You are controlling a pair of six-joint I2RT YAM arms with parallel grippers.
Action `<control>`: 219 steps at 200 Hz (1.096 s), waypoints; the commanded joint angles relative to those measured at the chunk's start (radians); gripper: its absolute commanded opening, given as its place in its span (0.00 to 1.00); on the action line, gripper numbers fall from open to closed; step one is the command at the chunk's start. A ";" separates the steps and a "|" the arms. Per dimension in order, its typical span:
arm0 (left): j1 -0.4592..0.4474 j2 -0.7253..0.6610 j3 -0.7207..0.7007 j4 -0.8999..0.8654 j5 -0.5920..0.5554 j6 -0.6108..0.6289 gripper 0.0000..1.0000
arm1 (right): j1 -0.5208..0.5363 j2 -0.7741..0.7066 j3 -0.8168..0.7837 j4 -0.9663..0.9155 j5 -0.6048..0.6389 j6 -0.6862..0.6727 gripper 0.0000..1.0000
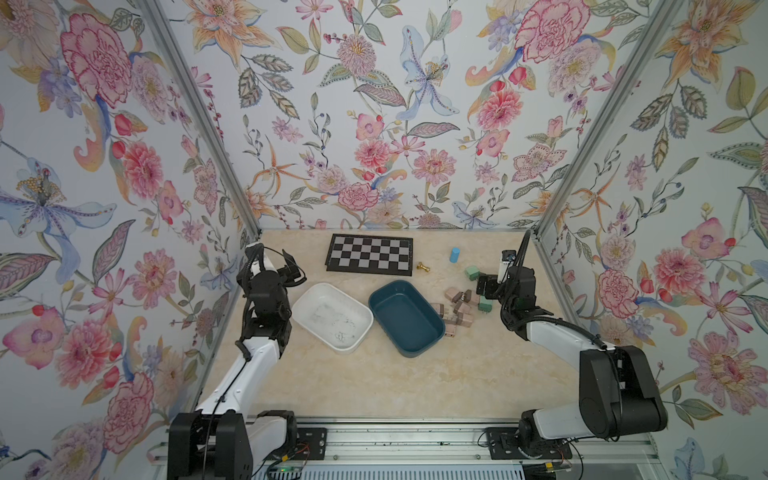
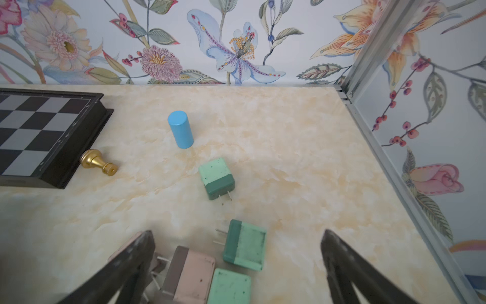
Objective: Place the plugs by color into the storage box
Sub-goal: Adjust the storage box at the center of the board.
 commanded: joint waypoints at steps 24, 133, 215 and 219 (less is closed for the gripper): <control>-0.148 0.071 0.103 -0.658 0.029 -0.301 0.99 | 0.091 0.025 0.124 -0.489 -0.070 0.109 1.00; -0.344 0.105 -0.008 -0.574 0.117 -0.429 0.99 | 0.145 0.045 0.102 -0.633 -0.295 0.235 0.84; -0.358 0.129 -0.026 -0.542 0.138 -0.435 0.99 | 0.220 0.052 0.093 -0.635 -0.358 0.313 0.78; -0.357 0.130 -0.027 -0.540 0.139 -0.435 0.99 | 0.223 0.048 0.092 -0.637 -0.359 0.316 0.78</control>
